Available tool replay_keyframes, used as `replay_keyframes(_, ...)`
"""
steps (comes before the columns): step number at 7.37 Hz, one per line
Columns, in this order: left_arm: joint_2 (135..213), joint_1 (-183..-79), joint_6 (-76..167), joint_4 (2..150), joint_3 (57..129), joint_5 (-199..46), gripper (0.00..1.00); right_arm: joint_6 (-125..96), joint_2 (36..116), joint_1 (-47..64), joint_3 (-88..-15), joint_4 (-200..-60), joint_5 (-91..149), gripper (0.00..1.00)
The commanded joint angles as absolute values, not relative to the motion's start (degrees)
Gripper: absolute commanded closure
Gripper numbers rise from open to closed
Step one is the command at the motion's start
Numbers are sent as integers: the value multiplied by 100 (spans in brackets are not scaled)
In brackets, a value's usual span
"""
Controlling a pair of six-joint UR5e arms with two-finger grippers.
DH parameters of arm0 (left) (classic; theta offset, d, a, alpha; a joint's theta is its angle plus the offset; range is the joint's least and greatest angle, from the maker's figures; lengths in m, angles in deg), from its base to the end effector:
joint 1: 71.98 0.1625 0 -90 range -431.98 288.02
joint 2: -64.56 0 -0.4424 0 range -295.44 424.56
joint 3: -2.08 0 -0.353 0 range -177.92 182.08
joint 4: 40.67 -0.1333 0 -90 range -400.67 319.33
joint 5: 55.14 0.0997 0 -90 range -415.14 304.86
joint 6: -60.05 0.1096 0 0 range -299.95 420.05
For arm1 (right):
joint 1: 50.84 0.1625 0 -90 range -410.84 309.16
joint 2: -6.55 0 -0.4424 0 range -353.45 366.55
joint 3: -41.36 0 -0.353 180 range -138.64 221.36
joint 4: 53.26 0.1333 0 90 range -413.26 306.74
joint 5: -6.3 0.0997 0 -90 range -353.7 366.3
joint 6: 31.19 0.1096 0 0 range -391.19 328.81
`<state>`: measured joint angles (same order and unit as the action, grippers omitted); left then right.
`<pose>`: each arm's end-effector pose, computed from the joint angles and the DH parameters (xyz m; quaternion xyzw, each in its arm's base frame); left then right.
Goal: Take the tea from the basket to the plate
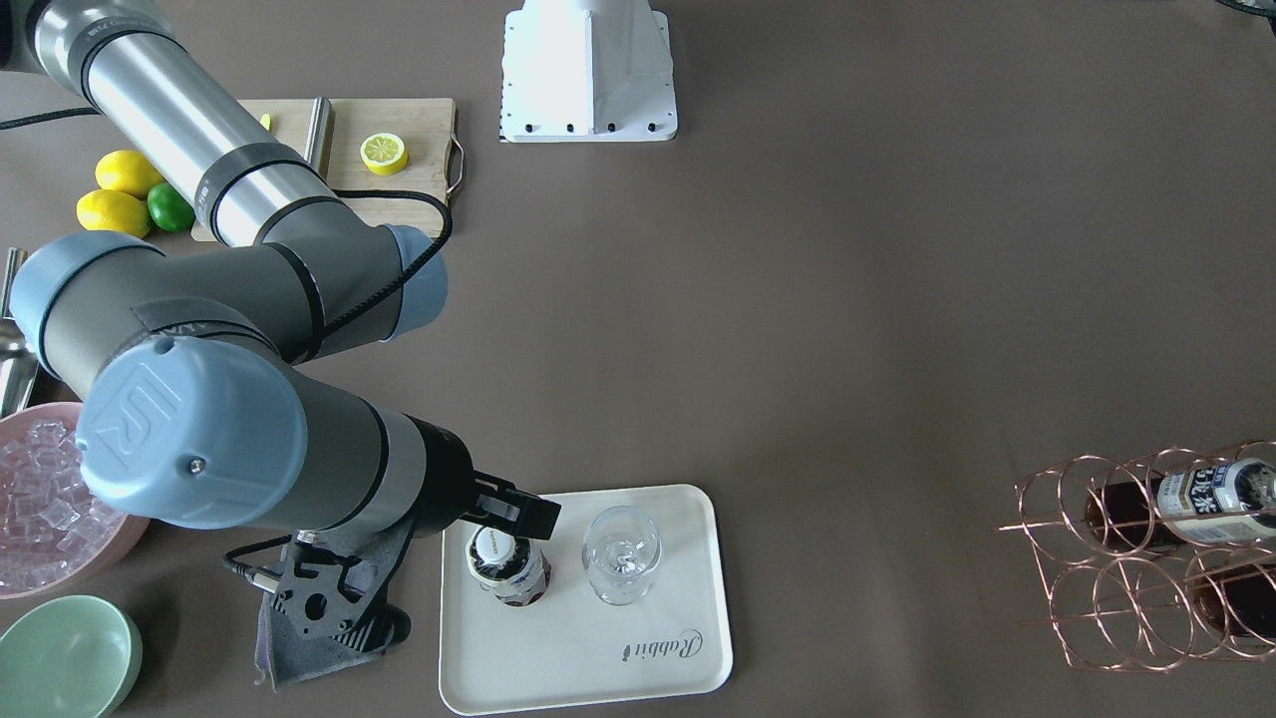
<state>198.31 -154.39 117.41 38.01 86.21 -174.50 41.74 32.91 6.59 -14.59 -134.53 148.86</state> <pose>0.0158 -0.7207 0.3062 0.3054 0.1302 0.5546 0.7630 -0.4040 -0.7184 0.1751 -0.1548 -0.4874 0.1558 0.8451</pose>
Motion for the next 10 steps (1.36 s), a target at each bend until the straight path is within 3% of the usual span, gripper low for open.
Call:
replay_keyframes(1, 19842, -15468, 11753, 4203, 8233, -17449, 100, 3730, 4290, 778, -3144, -14235, 14921, 3)
replay_keyframes(2, 19850, -15503, 11761, 4386, 8041, -17449, 100, 3449, 4598, 708, -3681, -14508, 14851, 1)
replay_keyframes(4, 19981, -15442, 11709, 4756, 7601, -17432, 100, 2302, 6079, 873, -5208, -14956, 14824, 1)
replay_keyframes(6, 19799, -15293, 11709, 5019, 7599, -17441, 100, 1175, 7407, 1120, -6607, -15483, 14388, 1)
replay_keyframes(10, 19692, -15091, 11709, 5250, 7503, -17432, 100, -1722, 9683, 2399, -7360, -15583, 14165, 1)
